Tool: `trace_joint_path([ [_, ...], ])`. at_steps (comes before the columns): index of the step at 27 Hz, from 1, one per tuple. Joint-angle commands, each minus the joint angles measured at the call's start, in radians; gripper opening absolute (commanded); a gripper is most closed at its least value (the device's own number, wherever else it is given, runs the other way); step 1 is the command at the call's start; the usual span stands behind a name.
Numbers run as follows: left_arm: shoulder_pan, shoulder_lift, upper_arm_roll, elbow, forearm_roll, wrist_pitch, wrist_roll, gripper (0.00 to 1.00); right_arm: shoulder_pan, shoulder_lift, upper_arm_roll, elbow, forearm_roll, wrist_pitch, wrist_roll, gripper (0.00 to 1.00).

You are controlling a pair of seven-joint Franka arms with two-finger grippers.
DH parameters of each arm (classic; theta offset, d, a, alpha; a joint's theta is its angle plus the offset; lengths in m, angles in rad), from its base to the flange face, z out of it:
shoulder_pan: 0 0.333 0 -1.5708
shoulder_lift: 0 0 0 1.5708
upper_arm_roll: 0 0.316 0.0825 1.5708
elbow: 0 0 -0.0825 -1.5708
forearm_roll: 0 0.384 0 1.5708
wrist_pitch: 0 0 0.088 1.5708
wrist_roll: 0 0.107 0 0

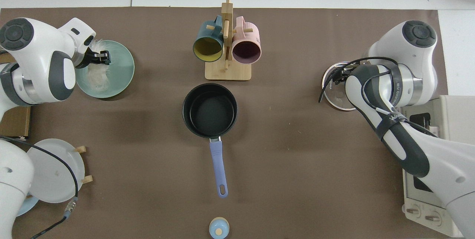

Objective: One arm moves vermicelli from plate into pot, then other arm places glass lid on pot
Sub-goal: 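Grasp the white vermicelli with the left gripper and lift it, then carry the vermicelli over the saucepan while the right gripper grasps the lid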

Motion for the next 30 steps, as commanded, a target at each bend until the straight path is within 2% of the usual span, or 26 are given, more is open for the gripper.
trace_joint_path([
  [1,-0.005,-0.098,0.002,0.015,-0.008,-0.123,-0.012,0.0,-0.008,-0.046,0.009,-0.07,0.0,0.033,0.016,0.99],
  [6,-0.013,-0.238,-0.01,0.012,-0.013,-0.287,-0.021,0.0,-0.008,-0.046,0.009,-0.071,0.0,0.036,0.016,0.99],
  [12,-0.013,-0.374,-0.12,0.0,-0.017,-0.454,-0.168,0.0,-0.01,-0.046,0.009,-0.071,0.0,0.037,0.011,0.96],
  [13,-0.013,-0.388,-0.146,-0.002,-0.017,-0.479,-0.196,0.0,-0.01,-0.046,0.009,-0.071,-0.003,0.037,0.007,0.84],
  [14,-0.013,-0.393,-0.171,-0.002,-0.017,-0.497,-0.23,0.0,-0.011,-0.046,0.009,-0.071,-0.008,0.037,0.002,0.67],
  [17,-0.014,-0.399,-0.28,-0.014,-0.019,-0.511,-0.366,0.0,-0.027,-0.046,0.009,-0.07,-0.009,0.037,-0.013,0.03],
  [20,-0.013,-0.4,-0.384,-0.046,-0.019,-0.475,-0.452,0.0,-0.028,-0.046,0.009,-0.066,-0.006,0.037,-0.013,0.0],
  [23,-0.014,-0.402,-0.456,-0.138,-0.028,-0.349,-0.479,0.0,-0.028,-0.046,0.009,-0.065,0.002,0.037,-0.01,0.0],
  [26,-0.016,-0.417,-0.493,-0.228,-0.039,-0.243,-0.479,0.0,-0.022,-0.049,0.009,-0.057,0.003,0.037,-0.006,0.0],
  [30,-0.021,-0.359,-0.53,-0.256,-0.037,-0.195,-0.472,0.0,-0.011,-0.069,0.01,-0.042,0.002,0.025,0.0,0.0],
])
